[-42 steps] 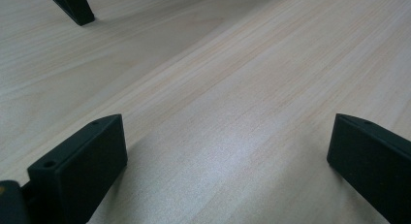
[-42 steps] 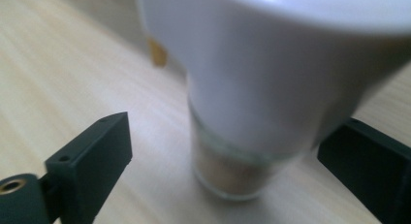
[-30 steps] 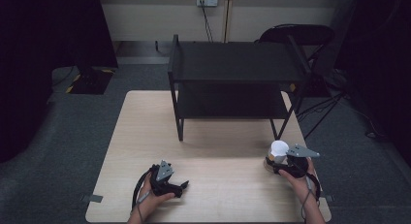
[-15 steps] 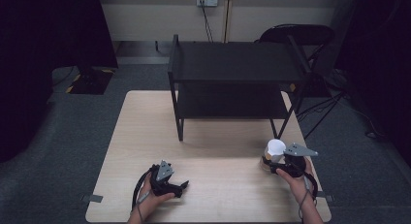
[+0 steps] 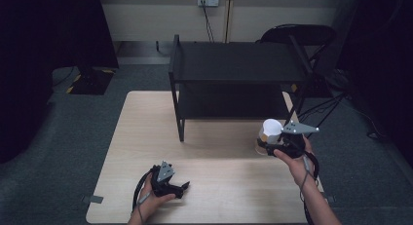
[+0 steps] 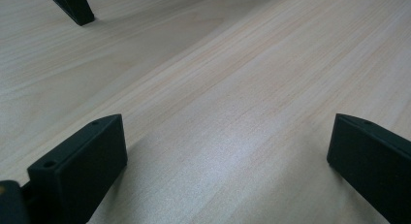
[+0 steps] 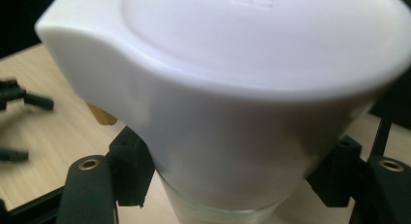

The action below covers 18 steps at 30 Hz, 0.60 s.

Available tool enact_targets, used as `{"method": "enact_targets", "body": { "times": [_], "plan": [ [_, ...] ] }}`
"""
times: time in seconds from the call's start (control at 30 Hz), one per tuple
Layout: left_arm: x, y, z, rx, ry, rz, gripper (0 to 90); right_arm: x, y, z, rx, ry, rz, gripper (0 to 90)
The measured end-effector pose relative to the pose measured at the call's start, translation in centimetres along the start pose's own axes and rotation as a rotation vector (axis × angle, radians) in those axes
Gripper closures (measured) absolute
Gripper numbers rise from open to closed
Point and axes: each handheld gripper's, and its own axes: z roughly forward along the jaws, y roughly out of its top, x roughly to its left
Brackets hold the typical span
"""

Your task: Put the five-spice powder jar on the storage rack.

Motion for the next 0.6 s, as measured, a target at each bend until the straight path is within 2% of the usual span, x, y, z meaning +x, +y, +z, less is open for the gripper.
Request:
{"method": "enact_targets", "body": {
  "times": [0.13, 0.23, 0.37, 0.6],
  "plan": [
    [0.0, 0.0, 0.0, 0.000, 0.000, 0.000, 0.0, 0.1, 2.6, 0.3, -0.010, -0.045, -0.021, 30.7],
    [0.0, 0.0, 0.0, 0.000, 0.000, 0.000, 0.0, -0.2, 3.8, 0.7, -0.024, -0.066, -0.010, 30.7],
    [0.0, 0.0, 0.0, 0.000, 0.000, 0.000, 0.0, -0.5, 5.0, 1.3, -0.038, -0.093, 0.008, 30.8],
    [0.0, 0.0, 0.0, 0.000, 0.000, 0.000, 0.0, -0.7, 6.0, 2.7, -0.056, -0.152, 0.010, 30.8]
  ]
}}
